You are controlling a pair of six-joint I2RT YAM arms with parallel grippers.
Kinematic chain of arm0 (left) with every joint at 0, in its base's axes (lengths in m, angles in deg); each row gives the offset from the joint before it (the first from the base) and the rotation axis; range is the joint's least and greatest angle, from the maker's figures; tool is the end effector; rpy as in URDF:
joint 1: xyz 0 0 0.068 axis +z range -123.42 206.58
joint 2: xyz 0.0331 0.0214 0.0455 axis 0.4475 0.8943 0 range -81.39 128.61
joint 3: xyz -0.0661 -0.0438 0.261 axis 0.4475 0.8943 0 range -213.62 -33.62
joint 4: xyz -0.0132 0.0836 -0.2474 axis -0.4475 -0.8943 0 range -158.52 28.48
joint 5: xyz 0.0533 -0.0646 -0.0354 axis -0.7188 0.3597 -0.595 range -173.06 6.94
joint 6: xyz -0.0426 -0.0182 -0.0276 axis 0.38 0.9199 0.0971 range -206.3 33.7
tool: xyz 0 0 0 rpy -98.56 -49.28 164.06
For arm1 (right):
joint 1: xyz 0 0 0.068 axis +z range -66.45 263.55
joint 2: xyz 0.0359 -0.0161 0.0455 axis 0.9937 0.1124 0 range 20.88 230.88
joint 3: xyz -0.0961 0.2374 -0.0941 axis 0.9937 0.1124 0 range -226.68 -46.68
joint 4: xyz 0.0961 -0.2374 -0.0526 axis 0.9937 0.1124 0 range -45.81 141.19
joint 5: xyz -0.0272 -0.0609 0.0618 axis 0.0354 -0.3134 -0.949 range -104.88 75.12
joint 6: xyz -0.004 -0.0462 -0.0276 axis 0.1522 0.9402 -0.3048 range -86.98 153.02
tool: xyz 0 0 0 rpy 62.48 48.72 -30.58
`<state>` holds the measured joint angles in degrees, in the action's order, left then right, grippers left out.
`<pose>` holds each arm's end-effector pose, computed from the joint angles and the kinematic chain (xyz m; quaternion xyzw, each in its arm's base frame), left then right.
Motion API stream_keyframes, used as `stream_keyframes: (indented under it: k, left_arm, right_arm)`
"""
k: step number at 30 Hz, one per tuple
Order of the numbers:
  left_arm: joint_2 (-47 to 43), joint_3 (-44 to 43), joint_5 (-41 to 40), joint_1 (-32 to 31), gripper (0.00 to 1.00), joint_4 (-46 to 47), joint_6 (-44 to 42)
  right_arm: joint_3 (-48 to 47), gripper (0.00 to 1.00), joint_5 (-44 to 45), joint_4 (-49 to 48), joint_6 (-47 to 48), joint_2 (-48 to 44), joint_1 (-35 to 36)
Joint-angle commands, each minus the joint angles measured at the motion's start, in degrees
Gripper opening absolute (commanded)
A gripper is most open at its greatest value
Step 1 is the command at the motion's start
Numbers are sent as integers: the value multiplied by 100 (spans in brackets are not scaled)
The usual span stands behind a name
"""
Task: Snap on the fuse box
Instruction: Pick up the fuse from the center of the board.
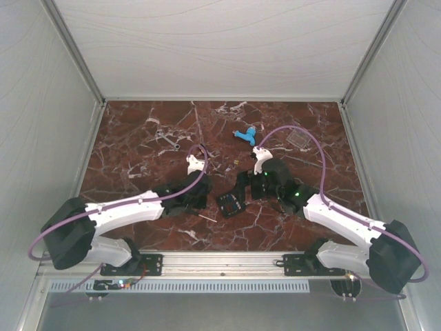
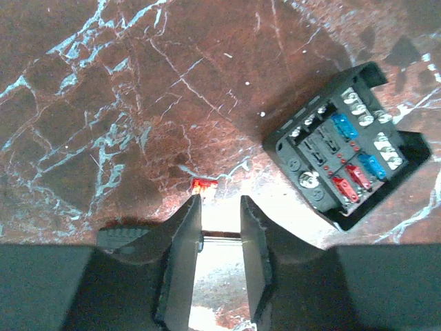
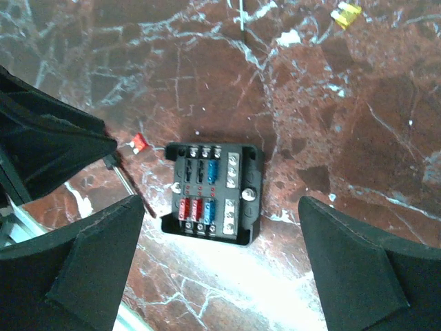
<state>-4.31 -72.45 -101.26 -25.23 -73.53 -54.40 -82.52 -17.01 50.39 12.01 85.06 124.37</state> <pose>0.1693 -0.1970 0.1833 0.1076 0.9240 -0.1132 0.3492 0.1804 0.1575 0.2255 -0.1607 0.8703 0.2531 0.3907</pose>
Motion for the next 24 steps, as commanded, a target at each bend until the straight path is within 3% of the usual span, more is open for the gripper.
stream_keyframes:
  k: [1,10,24]
  left_arm:
    - [-310,74,-50,-18,34,398,-356]
    - [671,-195,127,12,50,-71,-461]
    - [1420,-569,447,134,39,-226,-545]
  right_arm:
    - [-220,93,-178,-86,-133,24,-7]
    - [-42,93,107,-147,56,58,-18]
    - [121,96,204,-221,142,-64,-24]
